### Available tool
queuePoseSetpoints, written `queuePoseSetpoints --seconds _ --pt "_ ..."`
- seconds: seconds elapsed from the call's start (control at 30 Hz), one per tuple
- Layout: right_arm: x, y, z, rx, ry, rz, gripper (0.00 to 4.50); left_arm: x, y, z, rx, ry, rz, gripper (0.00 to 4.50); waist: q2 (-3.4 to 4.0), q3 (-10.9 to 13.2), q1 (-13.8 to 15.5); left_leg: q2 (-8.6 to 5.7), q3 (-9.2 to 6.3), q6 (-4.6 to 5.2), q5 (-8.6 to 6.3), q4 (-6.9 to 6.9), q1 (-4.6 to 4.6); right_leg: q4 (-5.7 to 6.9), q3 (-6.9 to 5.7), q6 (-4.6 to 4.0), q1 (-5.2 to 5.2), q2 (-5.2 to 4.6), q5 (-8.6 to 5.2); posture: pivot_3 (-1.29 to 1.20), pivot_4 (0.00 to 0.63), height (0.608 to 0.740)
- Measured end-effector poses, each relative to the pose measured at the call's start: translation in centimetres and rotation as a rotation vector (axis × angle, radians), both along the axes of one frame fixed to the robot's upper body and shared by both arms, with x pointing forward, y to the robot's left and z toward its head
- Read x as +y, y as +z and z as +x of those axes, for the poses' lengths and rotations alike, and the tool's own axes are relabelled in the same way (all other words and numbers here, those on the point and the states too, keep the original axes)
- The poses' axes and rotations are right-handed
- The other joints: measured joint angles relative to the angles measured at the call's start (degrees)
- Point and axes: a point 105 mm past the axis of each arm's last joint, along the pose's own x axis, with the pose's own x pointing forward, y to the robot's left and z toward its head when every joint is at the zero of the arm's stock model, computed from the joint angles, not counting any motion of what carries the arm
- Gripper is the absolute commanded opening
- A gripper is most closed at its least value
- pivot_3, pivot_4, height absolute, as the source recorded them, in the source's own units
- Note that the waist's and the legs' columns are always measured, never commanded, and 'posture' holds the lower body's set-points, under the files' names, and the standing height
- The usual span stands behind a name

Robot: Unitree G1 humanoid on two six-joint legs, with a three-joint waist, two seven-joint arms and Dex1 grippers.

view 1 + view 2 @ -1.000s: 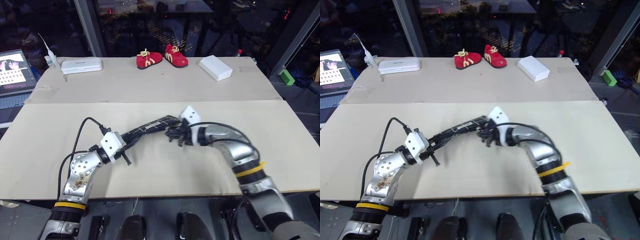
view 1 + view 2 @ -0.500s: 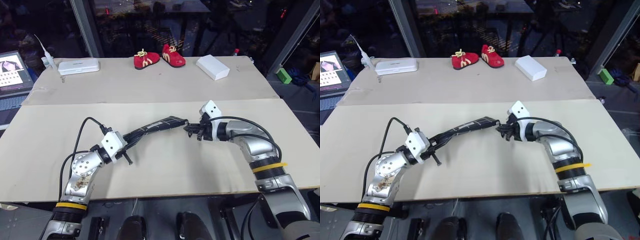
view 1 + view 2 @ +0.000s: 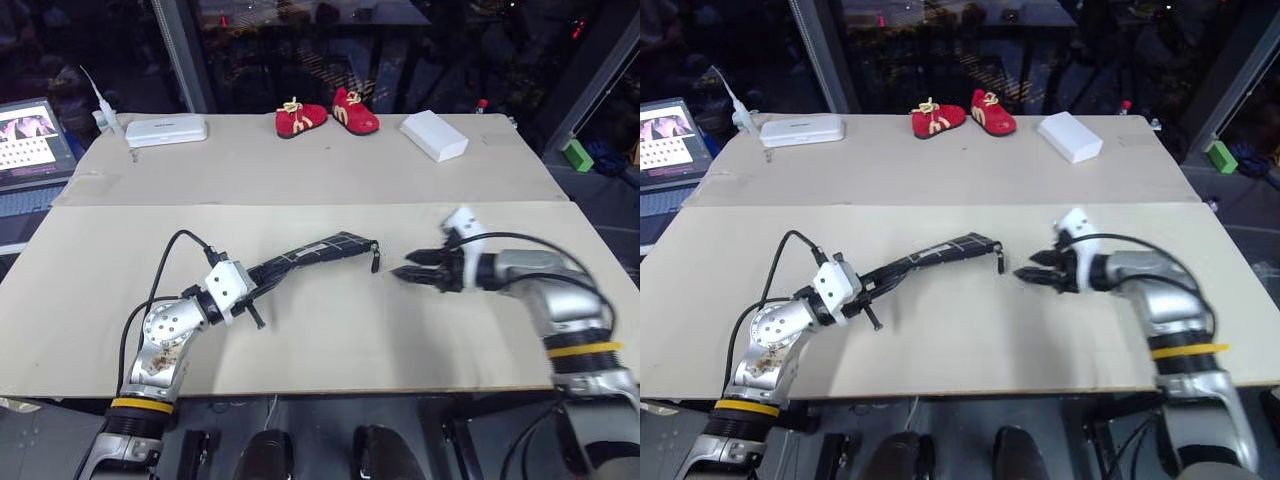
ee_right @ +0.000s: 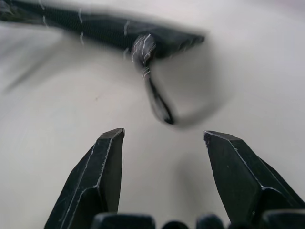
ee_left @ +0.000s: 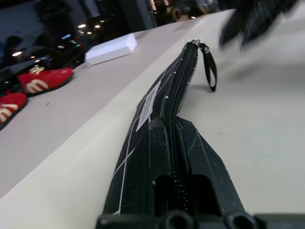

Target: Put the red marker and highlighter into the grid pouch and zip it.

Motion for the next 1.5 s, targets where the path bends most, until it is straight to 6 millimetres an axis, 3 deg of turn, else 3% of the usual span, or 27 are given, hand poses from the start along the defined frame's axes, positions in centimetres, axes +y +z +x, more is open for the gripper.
queuePoseSetpoints --seconds 0.07,0.2,0.57,0.73,0.97,1.1,1.2,1.27,1.4,1.5 --pt "-0.5 0.5 -1.9 -0.018 0.060 0.011 2.98 -0.2 0.1 -0.1 -0.017 -0.060 0.045 0.00 0.00 0.00 0.26 0.02 0.00 0.01 -0.01 0.00 0.00 -0.04 -0.03 0.00 0.03 0.02 0.00 0.00 0.150 0.740" --pt "-1.3 -0.3 -3.6 -0.003 0.059 0.032 2.98 -0.5 0.3 0.2 -0.037 -0.133 0.093 0.00 -0.02 0.01 0.07 -0.02 0.03 0.01 0.00 0.02 0.08 -0.05 0.12 0.01 0.08 -0.02 0.00 0.00 0.150 0.740" --pt "-0.8 -0.2 -4.0 -0.042 0.010 0.086 2.98 -1.9 -1.1 -1.2 -0.081 -0.306 0.150 0.00 -0.02 0.01 0.30 -0.03 -0.01 0.01 0.00 0.02 0.07 -0.05 0.11 0.03 0.09 -0.01 -0.01 0.00 0.150 0.740" --pt "-0.9 -0.2 -3.8 -0.044 -0.007 0.084 3.02 -1.7 -2.4 -1.6 -0.066 -0.349 0.179 1.76 -0.03 0.01 0.29 -0.02 -0.01 0.01 0.00 0.02 0.07 -0.04 0.10 0.03 0.08 0.00 -0.01 0.00 0.150 0.740" --pt "-1.0 -0.4 -3.7 -0.035 -0.016 0.082 3.02 -1.2 -1.8 -2.0 -0.083 -0.377 0.155 4.37 -0.02 0.01 0.30 -0.02 -0.03 0.01 0.00 0.03 0.08 -0.03 0.10 0.03 0.09 0.00 -0.01 0.00 0.150 0.740" --pt "-1.3 -0.5 -3.6 -0.026 -0.021 0.075 3.02 -0.4 -0.3 -1.9 -0.019 -0.314 0.084 4.49 -0.03 0.02 0.10 0.01 -0.05 0.01 0.00 0.04 0.06 -0.01 0.11 0.05 0.07 0.00 -0.03 0.00 0.150 0.740" --pt "-2.4 -0.5 -3.3 -0.015 -0.042 0.060 3.02 1.1 1.8 -1.9 0.196 -0.178 -0.118 4.49 -0.05 0.03 -0.33 0.10 -0.13 0.02 0.00 0.04 0.08 0.07 0.14 0.16 0.08 -0.03 -0.09 0.00 0.150 0.740" --pt "-3.4 -0.8 -2.9 -0.014 -0.076 0.047 3.02 3.4 2.5 -1.4 0.326 -0.006 -0.218 4.49 -0.04 0.03 -0.52 0.09 -0.16 0.02 0.00 0.03 0.18 0.11 0.16 0.43 0.13 -0.03 -0.25 0.00 0.150 0.740" --pt "-5.4 -2.2 -2.2 -0.002 -0.162 0.041 3.02 8.5 0.7 -0.6 0.461 0.388 -0.317 4.49 -0.06 0.04 -0.81 0.02 -0.13 0.01 0.00 0.03 0.23 0.12 0.19 0.43 0.17 -0.03 -0.26 0.00 0.150 0.740" --pt "-6.1 -2.9 -1.9 0.008 -0.204 0.057 3.02 11.2 0.0 -1.3 0.469 0.535 -0.358 4.49 -0.07 0.04 -0.84 0.01 -0.13 0.00 0.00 0.03 0.21 0.12 0.18 0.15 0.14 -0.02 -0.10 0.00 0.150 0.740"
